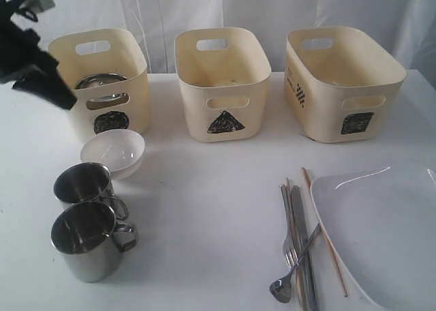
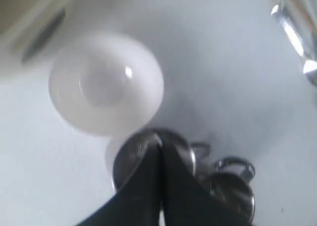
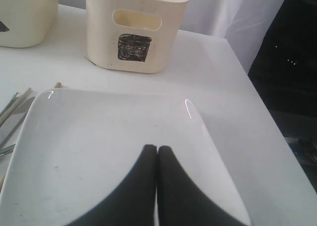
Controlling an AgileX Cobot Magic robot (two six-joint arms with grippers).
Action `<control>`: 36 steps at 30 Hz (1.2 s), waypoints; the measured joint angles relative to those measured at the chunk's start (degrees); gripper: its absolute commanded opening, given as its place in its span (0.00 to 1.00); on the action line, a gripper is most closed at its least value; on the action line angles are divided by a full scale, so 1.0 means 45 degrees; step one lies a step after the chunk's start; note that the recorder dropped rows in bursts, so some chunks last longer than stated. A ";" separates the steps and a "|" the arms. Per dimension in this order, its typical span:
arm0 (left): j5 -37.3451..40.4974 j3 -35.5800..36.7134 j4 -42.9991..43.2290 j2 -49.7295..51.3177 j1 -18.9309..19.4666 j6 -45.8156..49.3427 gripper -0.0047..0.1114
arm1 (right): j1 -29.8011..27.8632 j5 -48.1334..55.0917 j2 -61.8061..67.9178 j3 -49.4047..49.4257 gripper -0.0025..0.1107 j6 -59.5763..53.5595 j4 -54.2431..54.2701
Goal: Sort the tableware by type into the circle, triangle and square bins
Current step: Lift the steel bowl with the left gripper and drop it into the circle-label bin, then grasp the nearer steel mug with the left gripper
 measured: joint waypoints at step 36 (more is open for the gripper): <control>-0.3964 0.4430 0.1417 -0.0480 0.0000 -0.2752 0.06 | 0.0000 0.0000 0.0000 0.0000 0.02 0.0000 0.0000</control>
